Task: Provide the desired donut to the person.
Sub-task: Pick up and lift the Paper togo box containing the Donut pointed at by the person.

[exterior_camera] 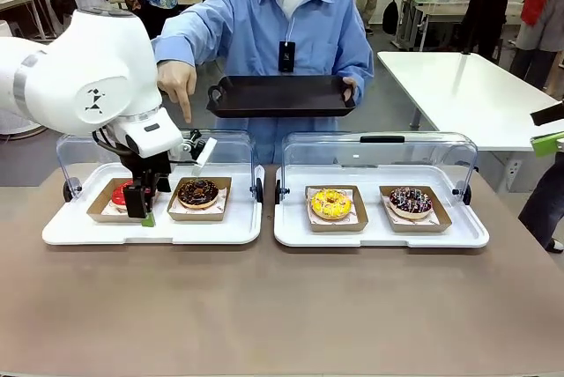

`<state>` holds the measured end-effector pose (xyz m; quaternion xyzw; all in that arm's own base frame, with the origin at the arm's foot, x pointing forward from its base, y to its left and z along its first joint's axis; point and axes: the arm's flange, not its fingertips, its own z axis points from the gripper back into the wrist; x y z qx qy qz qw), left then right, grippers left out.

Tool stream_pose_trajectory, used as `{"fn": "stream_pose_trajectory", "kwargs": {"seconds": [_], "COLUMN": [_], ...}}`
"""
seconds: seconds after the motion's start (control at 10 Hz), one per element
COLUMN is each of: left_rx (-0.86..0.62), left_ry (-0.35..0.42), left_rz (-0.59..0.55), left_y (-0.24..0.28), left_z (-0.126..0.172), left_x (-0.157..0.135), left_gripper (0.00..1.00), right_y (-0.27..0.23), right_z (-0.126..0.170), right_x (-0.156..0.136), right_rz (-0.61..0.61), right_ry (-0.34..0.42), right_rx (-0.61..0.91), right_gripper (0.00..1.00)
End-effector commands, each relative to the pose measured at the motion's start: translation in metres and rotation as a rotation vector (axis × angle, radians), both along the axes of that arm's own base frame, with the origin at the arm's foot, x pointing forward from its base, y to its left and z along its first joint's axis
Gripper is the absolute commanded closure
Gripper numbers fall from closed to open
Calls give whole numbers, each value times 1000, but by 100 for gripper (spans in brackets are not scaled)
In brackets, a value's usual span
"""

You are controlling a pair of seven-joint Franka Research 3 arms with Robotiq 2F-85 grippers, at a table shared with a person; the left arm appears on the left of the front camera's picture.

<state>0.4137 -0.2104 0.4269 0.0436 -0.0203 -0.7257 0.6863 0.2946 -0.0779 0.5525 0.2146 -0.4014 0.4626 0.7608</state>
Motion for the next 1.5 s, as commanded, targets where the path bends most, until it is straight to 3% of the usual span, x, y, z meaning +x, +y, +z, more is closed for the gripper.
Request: {"fn": "stream_pose_trajectory", "kwargs": {"seconds": [0.0,0.5,0.6,0.9,1.4], "left_rx": [36,13,34,2,-30], "left_ry": [11,14,3,80,55], "left_rz": [11,-1,-11,18,39], "left_y": [-3,-1,-6,-8,2], "left_z": [-5,-5,-10,-29,-62], "left_x": [-3,-1,10,53,81], "left_gripper": [0,0,0,0,0], "right_y": [0,0,0,0,0], "right_z": [-1,-1,-1,-1,-1], "right_x": [2,2,2,2,2], "right_rz": [10,10,10,10,10], "right_ry": [-7,-7,-7,-7,-7], "right_rx": [19,19,19,19,19], "right_gripper": [0,0,0,0,0]}}
